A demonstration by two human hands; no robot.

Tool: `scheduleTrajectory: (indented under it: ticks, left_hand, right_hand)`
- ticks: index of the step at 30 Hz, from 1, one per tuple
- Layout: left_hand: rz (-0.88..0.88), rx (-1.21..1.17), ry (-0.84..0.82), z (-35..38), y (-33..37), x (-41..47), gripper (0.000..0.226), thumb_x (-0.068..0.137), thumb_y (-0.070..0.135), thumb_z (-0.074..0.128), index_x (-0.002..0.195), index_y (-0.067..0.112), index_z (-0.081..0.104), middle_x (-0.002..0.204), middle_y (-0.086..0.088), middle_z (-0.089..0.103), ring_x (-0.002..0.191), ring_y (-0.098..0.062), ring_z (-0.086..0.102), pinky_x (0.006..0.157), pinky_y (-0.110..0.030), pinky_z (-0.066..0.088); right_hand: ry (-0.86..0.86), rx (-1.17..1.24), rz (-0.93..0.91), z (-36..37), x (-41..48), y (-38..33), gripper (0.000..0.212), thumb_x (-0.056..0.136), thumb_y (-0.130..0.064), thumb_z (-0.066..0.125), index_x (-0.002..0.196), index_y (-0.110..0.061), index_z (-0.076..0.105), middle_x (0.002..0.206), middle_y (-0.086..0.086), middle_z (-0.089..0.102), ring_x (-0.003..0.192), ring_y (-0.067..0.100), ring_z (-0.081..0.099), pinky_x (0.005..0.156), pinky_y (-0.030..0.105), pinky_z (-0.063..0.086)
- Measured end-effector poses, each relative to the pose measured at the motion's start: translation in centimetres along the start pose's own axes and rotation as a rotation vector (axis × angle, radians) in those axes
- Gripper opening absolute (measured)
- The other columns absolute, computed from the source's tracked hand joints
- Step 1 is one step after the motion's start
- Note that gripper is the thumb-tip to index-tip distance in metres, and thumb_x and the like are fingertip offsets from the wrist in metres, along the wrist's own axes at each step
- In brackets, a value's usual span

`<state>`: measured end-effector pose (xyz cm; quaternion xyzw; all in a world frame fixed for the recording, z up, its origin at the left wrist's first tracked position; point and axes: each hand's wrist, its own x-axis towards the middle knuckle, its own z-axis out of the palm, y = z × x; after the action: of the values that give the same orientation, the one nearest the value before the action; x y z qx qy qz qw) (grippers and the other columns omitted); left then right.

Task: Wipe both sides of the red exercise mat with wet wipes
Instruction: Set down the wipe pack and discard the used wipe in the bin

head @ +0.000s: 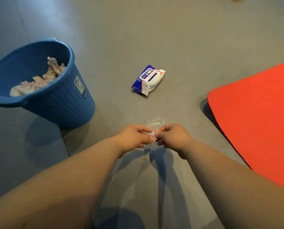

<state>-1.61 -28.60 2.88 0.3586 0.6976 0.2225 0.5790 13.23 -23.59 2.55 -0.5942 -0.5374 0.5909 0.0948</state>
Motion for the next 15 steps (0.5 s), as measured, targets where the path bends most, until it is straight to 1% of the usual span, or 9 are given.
scheduleTrajectory:
  ticks: [1, 3, 5, 8, 11, 13, 15]
  left_hand:
    - [0.009, -0.026, 0.01, -0.1, 1.0, 0.6, 0.027, 0.084, 0.008, 0.07, 0.109, 0.016, 0.064, 0.098, -0.005, 0.07, 0.083, -0.011, 0.064, 0.076, -0.021, 0.052]
    - [0.024, -0.025, 0.057, -0.7, 2.7, 1.8, 0.026, 0.084, 0.006, 0.07, 0.108, 0.012, 0.067, 0.096, -0.008, 0.07, 0.08, -0.012, 0.064, 0.073, -0.022, 0.052]
    - [0.019, 0.021, 0.107, -1.6, 4.1, 2.5, 0.019, 0.083, 0.008, 0.071, 0.101, 0.014, 0.069, 0.092, -0.006, 0.071, 0.079, -0.012, 0.064, 0.067, -0.021, 0.052]
    - [-0.009, 0.018, 0.122, -2.2, 5.2, 2.9, 0.008, 0.083, 0.009, 0.069, 0.085, 0.017, 0.068, 0.082, -0.005, 0.068, 0.075, -0.012, 0.061, 0.062, -0.022, 0.049]
    - [-0.022, 0.001, 0.155, -2.2, 5.0, 3.5, 0.01, 0.086, 0.011, 0.065, 0.078, 0.016, 0.066, 0.072, -0.004, 0.064, 0.069, -0.013, 0.058, 0.058, -0.022, 0.048]
    - [-0.004, 0.021, 0.215, -2.1, 4.5, 4.1, 0.012, 0.086, 0.011, 0.063, 0.076, 0.016, 0.066, 0.07, -0.004, 0.063, 0.068, -0.015, 0.056, 0.062, -0.027, 0.048]
    - [0.006, 0.022, 0.259, -1.9, 4.5, 4.6, 0.013, 0.086, 0.011, 0.059, 0.078, 0.017, 0.067, 0.073, -0.005, 0.063, 0.071, -0.018, 0.055, 0.068, -0.032, 0.048]
  right_hand:
    - [-0.005, 0.021, 0.004, 0.1, 0.5, -0.9, 0.013, 0.087, -0.01, 0.063, 0.093, 0.001, 0.066, 0.085, 0.016, 0.07, 0.063, 0.015, 0.061, 0.057, 0.024, 0.046]
    - [0.005, 0.063, 0.016, -0.1, 1.5, -2.5, 0.012, 0.089, -0.01, 0.06, 0.094, -0.001, 0.066, 0.085, 0.015, 0.069, 0.065, 0.016, 0.061, 0.058, 0.026, 0.046]
    - [-0.001, 0.098, 0.019, -0.7, 2.2, -4.0, 0.009, 0.09, -0.011, 0.06, 0.09, -0.004, 0.066, 0.083, 0.013, 0.069, 0.065, 0.016, 0.061, 0.06, 0.027, 0.046]
    - [-0.037, 0.095, 0.007, -1.4, 2.3, -5.4, 0.007, 0.089, -0.011, 0.061, 0.084, -0.009, 0.065, 0.079, 0.009, 0.069, 0.067, 0.017, 0.062, 0.06, 0.026, 0.045]
    - [-0.043, 0.047, 0.014, -1.9, 2.3, -5.7, 0.008, 0.089, -0.012, 0.061, 0.088, -0.006, 0.066, 0.08, 0.009, 0.069, 0.07, 0.017, 0.062, 0.063, 0.028, 0.045]
    - [-0.034, 0.029, 0.029, -2.0, 2.2, -5.4, 0.009, 0.09, -0.011, 0.059, 0.091, -0.004, 0.065, 0.079, 0.008, 0.069, 0.069, 0.017, 0.061, 0.062, 0.028, 0.045]
    - [-0.028, 0.025, 0.038, -1.9, 2.4, -5.2, 0.008, 0.09, -0.009, 0.056, 0.09, -0.006, 0.064, 0.078, 0.008, 0.069, 0.067, 0.016, 0.061, 0.059, 0.027, 0.043]
